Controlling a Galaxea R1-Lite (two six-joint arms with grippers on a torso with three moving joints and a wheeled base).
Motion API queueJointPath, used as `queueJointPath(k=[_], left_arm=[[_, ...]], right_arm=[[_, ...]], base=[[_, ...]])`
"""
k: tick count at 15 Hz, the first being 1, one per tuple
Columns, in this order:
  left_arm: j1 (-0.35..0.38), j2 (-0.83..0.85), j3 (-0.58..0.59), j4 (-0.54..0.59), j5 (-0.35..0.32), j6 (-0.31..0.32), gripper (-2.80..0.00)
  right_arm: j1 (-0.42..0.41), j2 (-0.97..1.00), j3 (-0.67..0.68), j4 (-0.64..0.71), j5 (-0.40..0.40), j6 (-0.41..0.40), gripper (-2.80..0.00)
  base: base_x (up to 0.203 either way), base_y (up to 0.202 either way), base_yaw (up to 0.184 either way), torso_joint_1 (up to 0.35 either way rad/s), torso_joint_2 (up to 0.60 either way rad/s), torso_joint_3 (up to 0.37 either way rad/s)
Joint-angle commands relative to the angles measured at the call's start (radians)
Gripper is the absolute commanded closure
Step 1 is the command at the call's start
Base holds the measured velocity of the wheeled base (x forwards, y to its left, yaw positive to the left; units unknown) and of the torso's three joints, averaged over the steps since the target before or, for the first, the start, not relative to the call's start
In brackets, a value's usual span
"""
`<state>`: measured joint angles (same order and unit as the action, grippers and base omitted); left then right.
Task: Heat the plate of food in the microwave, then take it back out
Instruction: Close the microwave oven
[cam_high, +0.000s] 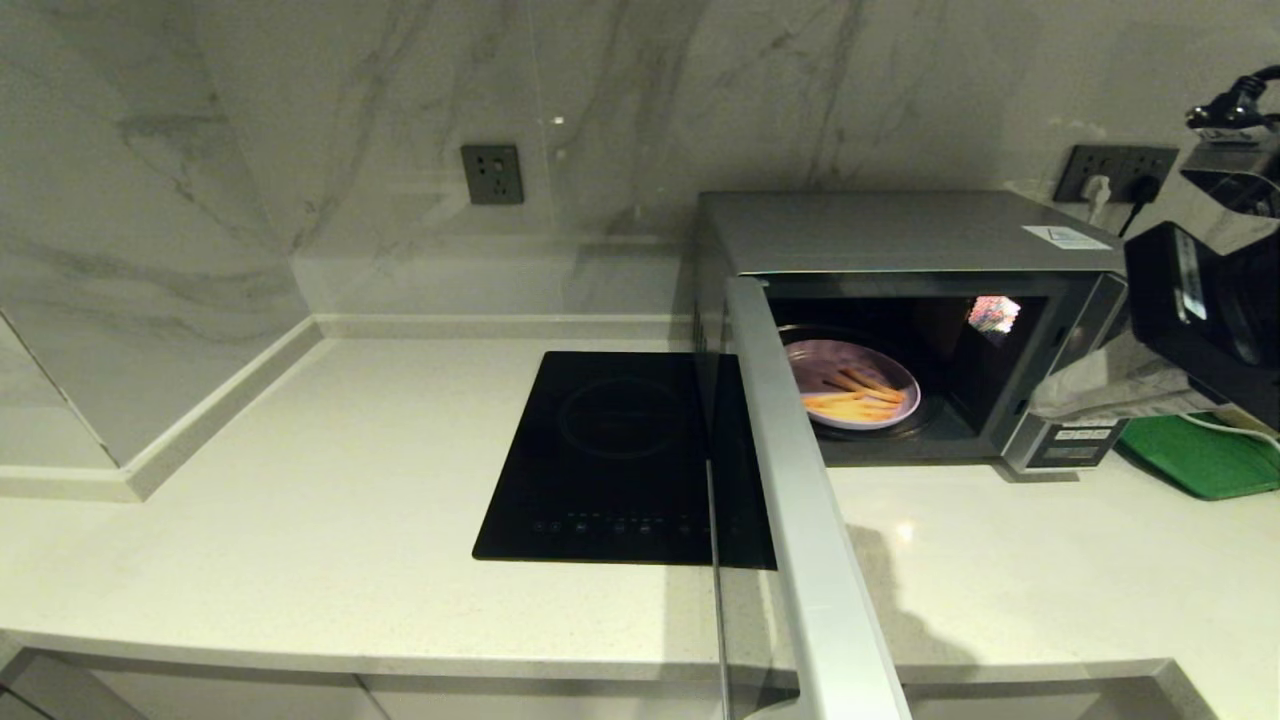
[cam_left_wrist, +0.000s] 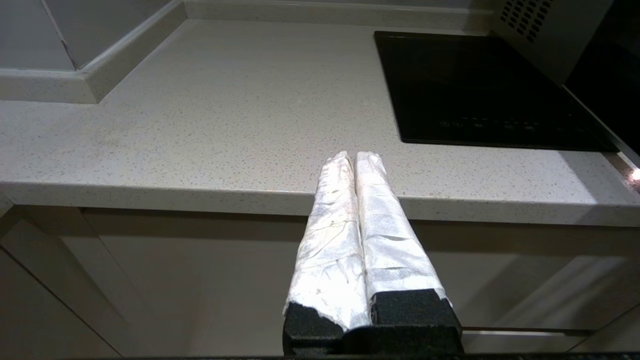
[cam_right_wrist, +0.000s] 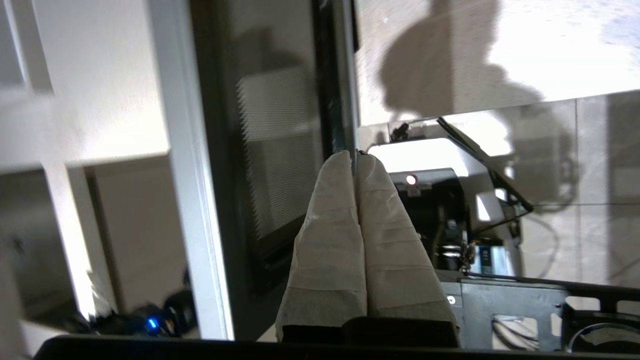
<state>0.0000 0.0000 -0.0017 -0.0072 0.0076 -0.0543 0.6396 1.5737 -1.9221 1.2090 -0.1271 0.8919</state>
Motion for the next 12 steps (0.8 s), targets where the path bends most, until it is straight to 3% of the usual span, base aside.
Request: queueJointPath(k=[1, 3, 7, 12], left_arm=[[0.0, 0.0, 0.0, 0.0, 0.0, -0.001, 0.0], [0.0, 0.0, 0.0, 0.0, 0.0, -0.001, 0.0], [0.0, 0.0, 0.0, 0.0, 0.0, -0.001, 0.0], [0.0, 0.0, 0.0, 0.0, 0.0, -0.001, 0.0]], right_arm=[[0.101, 0.087, -0.061, 0.023, -0.045, -0.043, 0.0], [0.162, 0.109, -0.064, 0.018, -0.088, -0.114, 0.0], [0.247, 0.098, -0.064, -0.054, -0.13, -0.171, 0.0], [0.296, 0.116, -0.064, -0.15, -0.127, -0.263, 0.0]], base=[[0.0, 0.0, 0.0, 0.0, 0.0, 0.0], [0.0, 0.0, 0.0, 0.0, 0.0, 0.0], [0.0, 0.0, 0.0, 0.0, 0.0, 0.0], [0.0, 0.0, 0.0, 0.0, 0.0, 0.0]])
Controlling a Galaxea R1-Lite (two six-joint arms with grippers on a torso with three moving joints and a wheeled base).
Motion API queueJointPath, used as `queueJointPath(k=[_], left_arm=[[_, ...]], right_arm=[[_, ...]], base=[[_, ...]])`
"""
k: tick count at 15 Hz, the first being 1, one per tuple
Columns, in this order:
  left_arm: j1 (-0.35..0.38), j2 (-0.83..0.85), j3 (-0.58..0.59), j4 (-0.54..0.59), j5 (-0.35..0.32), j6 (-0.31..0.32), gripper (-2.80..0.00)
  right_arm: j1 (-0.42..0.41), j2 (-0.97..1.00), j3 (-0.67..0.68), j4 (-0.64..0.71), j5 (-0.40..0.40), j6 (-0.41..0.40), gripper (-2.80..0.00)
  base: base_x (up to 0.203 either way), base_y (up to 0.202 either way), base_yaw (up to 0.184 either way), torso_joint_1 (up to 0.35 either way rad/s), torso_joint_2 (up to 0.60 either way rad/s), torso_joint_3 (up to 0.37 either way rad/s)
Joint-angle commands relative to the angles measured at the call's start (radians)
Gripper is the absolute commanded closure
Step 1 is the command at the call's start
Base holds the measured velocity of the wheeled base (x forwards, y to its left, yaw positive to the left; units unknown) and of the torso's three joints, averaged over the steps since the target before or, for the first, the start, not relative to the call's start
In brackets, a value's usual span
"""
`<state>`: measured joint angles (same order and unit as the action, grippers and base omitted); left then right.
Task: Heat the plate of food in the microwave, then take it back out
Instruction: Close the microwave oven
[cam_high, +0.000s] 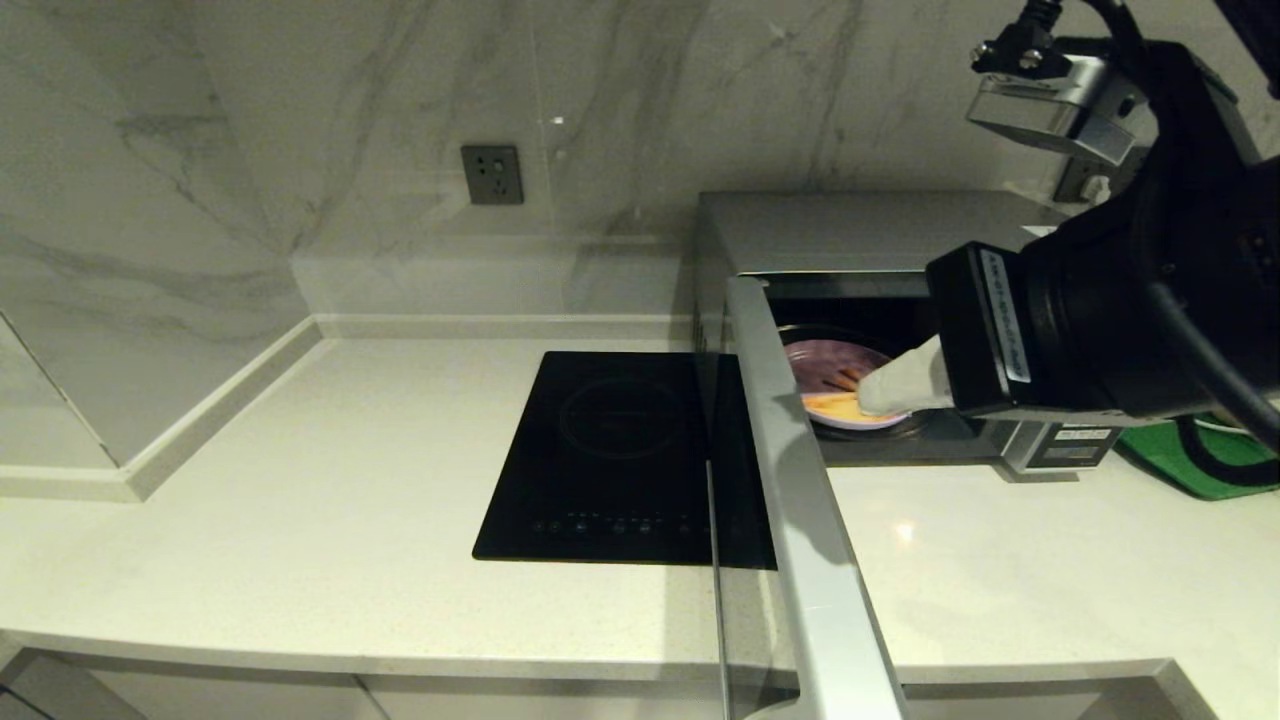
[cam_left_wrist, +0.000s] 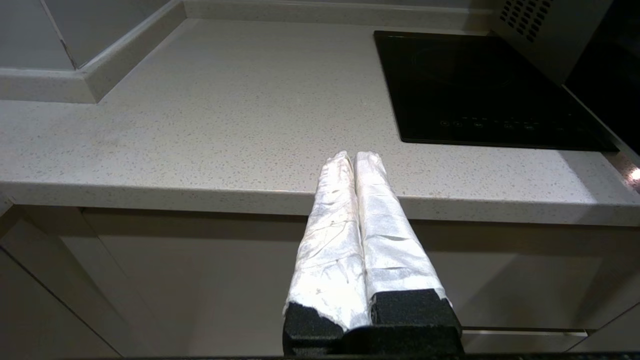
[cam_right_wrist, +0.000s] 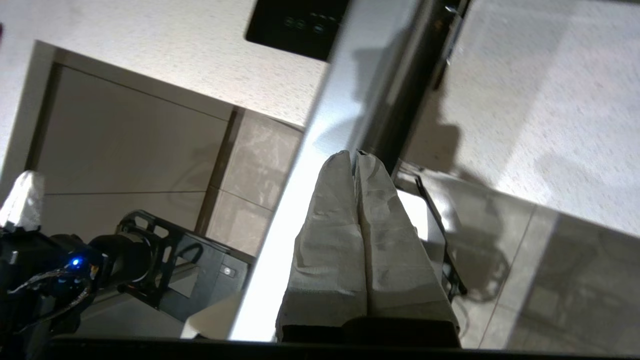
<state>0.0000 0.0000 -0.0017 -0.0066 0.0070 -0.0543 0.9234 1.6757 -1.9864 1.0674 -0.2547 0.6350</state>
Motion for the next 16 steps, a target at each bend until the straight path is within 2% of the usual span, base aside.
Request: queueJointPath(k=[1, 10, 16], left_arm=[[0.0, 0.0, 0.0, -0.001, 0.001, -0.001, 0.0], [0.0, 0.0, 0.0, -0.001, 0.001, -0.001, 0.0], [0.0, 0.0, 0.0, -0.001, 0.001, -0.001, 0.0]], right_arm=[[0.017, 0.028, 0.001, -0.021, 0.003, -0.016, 0.0], [0.128, 0.139, 0.001, -0.081, 0.003, -0.045, 0.0], [0.132, 0.15, 0.035, -0.048, -0.006, 0.018, 0.0]], base=[[0.0, 0.0, 0.0, 0.0, 0.0, 0.0], [0.0, 0.0, 0.0, 0.0, 0.0, 0.0], [0.0, 0.0, 0.0, 0.0, 0.0, 0.0]])
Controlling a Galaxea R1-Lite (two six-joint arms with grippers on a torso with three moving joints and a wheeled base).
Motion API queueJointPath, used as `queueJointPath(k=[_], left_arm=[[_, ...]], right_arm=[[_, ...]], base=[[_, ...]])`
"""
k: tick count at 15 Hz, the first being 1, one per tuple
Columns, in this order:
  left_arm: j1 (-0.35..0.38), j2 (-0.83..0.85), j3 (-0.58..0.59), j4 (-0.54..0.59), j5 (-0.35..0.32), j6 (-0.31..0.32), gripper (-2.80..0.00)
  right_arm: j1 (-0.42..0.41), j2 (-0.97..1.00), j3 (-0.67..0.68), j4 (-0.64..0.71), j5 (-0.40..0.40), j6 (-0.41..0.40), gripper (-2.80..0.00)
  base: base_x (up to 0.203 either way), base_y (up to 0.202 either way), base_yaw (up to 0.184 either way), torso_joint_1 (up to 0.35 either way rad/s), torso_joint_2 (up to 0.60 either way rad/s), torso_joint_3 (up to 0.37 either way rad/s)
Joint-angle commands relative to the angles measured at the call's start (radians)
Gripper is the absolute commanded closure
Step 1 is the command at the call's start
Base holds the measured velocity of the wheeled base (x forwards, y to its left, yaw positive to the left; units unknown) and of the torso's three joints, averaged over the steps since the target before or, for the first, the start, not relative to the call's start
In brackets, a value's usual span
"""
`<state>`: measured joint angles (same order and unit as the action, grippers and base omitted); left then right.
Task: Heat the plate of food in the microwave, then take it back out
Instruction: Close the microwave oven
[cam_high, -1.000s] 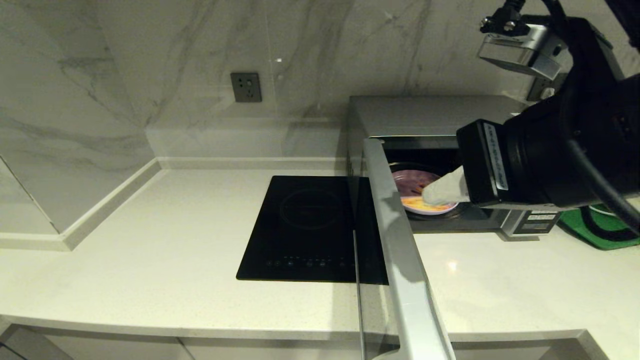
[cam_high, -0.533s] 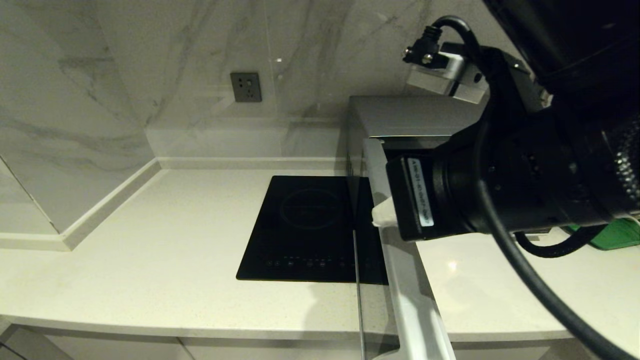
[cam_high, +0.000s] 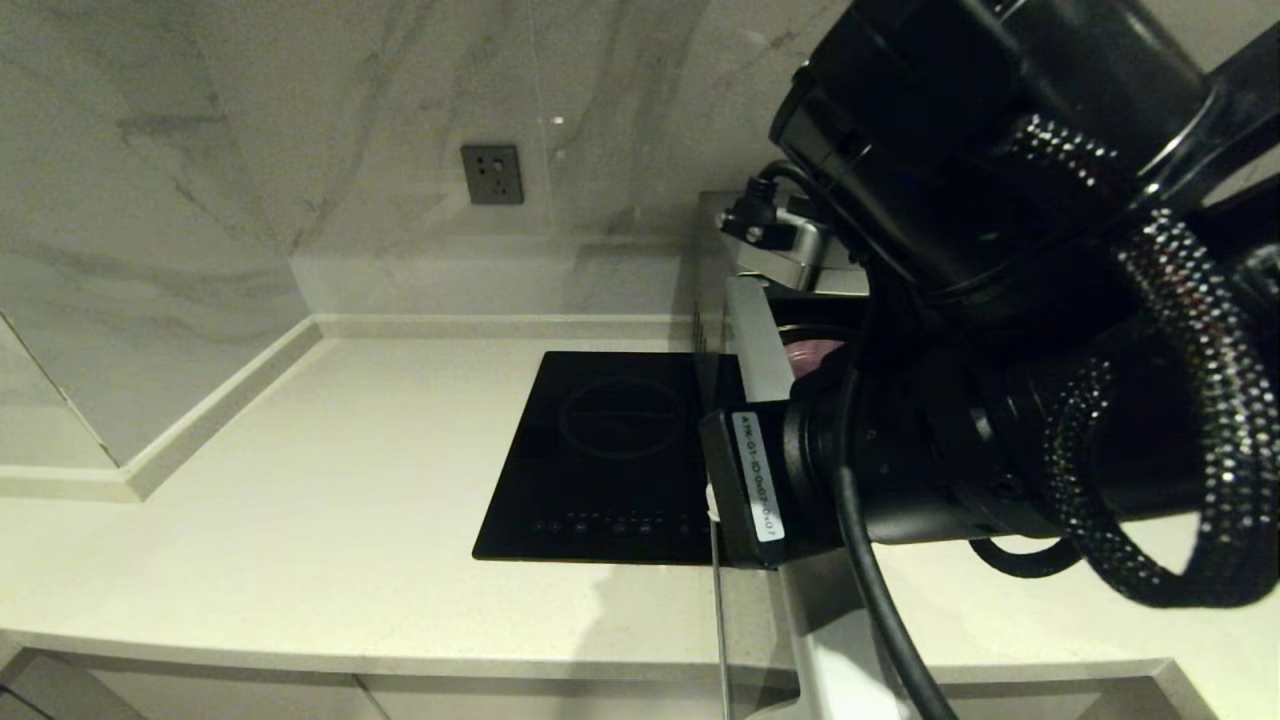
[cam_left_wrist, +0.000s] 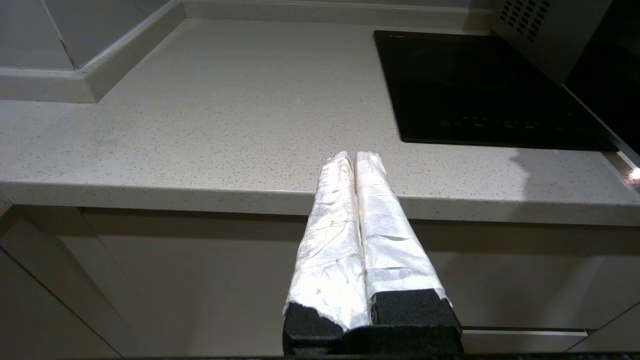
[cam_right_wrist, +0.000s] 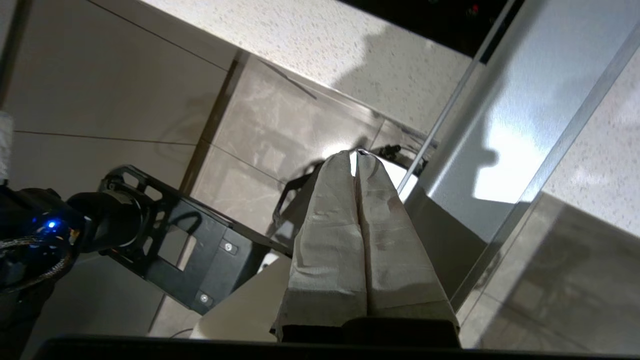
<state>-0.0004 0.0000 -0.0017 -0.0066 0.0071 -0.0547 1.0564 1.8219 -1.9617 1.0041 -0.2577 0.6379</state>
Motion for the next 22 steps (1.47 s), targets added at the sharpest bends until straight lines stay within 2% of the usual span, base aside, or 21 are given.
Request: queueJointPath(k=[1, 3, 6, 11, 17, 22], left_arm=[[0.0, 0.0, 0.0, -0.001, 0.001, -0.001, 0.0], [0.0, 0.0, 0.0, -0.001, 0.001, -0.001, 0.0], [0.0, 0.0, 0.0, -0.001, 0.001, -0.001, 0.0], [0.0, 0.0, 0.0, -0.001, 0.001, -0.001, 0.0], [0.0, 0.0, 0.0, -0.001, 0.001, -0.001, 0.0], [0.0, 0.0, 0.0, -0.001, 0.001, -0.001, 0.0]], right_arm=[[-0.001, 0.002, 0.014, 0.028, -0.011, 0.031, 0.0], [-0.006, -0.001, 0.033, 0.036, -0.049, 0.071, 0.0], [-0.031, -0.026, 0.059, 0.036, -0.056, 0.082, 0.0], [-0.08, -0.072, 0.142, 0.035, -0.163, 0.158, 0.0], [-0.216, -0.204, 0.263, 0.03, -0.178, 0.181, 0.0], [-0.383, -0.295, 0.404, -0.004, -0.195, 0.199, 0.0]], base=[[0.0, 0.0, 0.0, 0.0, 0.0, 0.0], [0.0, 0.0, 0.0, 0.0, 0.0, 0.0], [0.0, 0.0, 0.0, 0.0, 0.0, 0.0], [0.0, 0.0, 0.0, 0.0, 0.0, 0.0], [0.0, 0.0, 0.0, 0.0, 0.0, 0.0], [0.0, 0.0, 0.0, 0.0, 0.0, 0.0]])
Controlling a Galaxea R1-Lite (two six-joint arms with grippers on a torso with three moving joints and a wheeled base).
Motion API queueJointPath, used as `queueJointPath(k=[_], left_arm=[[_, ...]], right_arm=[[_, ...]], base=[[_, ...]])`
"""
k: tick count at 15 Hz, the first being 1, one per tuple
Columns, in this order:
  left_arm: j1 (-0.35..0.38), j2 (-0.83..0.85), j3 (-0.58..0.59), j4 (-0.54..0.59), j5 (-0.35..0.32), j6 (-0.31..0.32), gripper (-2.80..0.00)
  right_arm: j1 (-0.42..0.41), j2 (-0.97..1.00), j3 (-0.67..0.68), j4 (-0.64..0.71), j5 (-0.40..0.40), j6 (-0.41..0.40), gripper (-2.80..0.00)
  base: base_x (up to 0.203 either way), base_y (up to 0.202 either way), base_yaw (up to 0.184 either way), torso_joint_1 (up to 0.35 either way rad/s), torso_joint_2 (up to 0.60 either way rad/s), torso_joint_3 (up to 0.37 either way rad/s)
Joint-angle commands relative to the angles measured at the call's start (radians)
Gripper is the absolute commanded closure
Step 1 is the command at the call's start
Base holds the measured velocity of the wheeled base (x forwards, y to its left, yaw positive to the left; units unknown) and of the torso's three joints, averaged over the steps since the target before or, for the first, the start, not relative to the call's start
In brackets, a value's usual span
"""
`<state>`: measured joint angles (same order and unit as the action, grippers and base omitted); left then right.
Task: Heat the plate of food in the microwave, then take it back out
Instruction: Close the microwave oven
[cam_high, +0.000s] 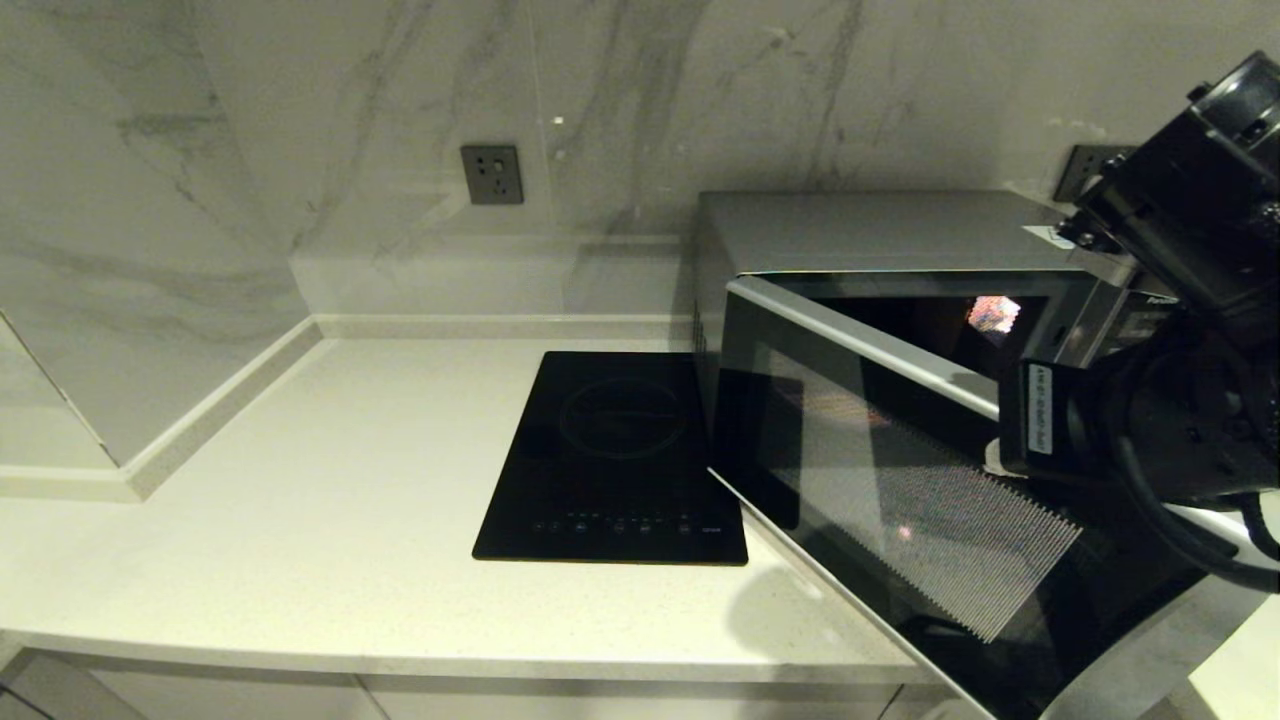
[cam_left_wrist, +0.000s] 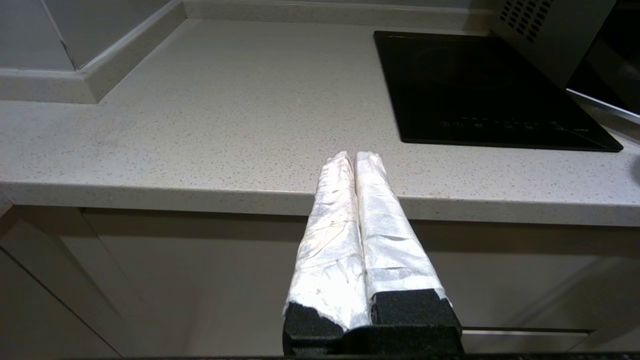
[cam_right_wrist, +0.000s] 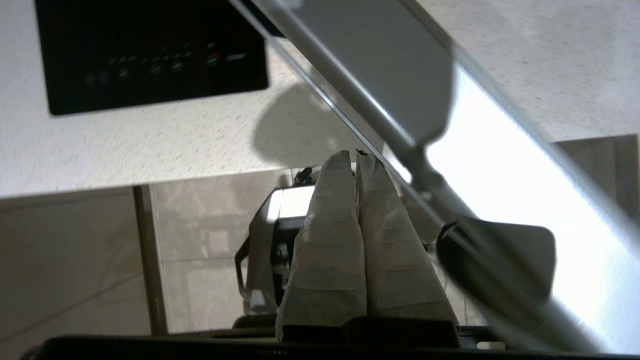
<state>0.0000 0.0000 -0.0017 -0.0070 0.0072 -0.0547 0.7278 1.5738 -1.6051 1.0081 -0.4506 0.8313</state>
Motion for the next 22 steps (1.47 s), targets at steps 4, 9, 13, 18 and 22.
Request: queueJointPath(k=[4, 9, 13, 18, 22], left_arm=[[0.0, 0.0, 0.0, -0.001, 0.0, -0.001, 0.0], [0.0, 0.0, 0.0, -0.001, 0.0, -0.001, 0.0], [0.0, 0.0, 0.0, -0.001, 0.0, -0.001, 0.0], [0.0, 0.0, 0.0, -0.001, 0.0, -0.001, 0.0], [0.0, 0.0, 0.0, -0.001, 0.0, -0.001, 0.0]], right_arm=[[-0.237, -0.084, 0.189, -0.129, 0.001, -0.003, 0.0], [-0.428, -0.08, 0.241, -0.257, 0.002, -0.049, 0.0], [-0.578, -0.009, 0.234, -0.357, 0.022, -0.111, 0.0], [-0.682, 0.121, 0.163, -0.484, 0.111, -0.162, 0.0], [-0.691, 0.21, 0.046, -0.485, 0.144, -0.167, 0.0]], base=[[0.0, 0.0, 0.0, 0.0, 0.0, 0.0], [0.0, 0.0, 0.0, 0.0, 0.0, 0.0], [0.0, 0.0, 0.0, 0.0, 0.0, 0.0], [0.0, 0.0, 0.0, 0.0, 0.0, 0.0], [0.0, 0.0, 0.0, 0.0, 0.0, 0.0]])
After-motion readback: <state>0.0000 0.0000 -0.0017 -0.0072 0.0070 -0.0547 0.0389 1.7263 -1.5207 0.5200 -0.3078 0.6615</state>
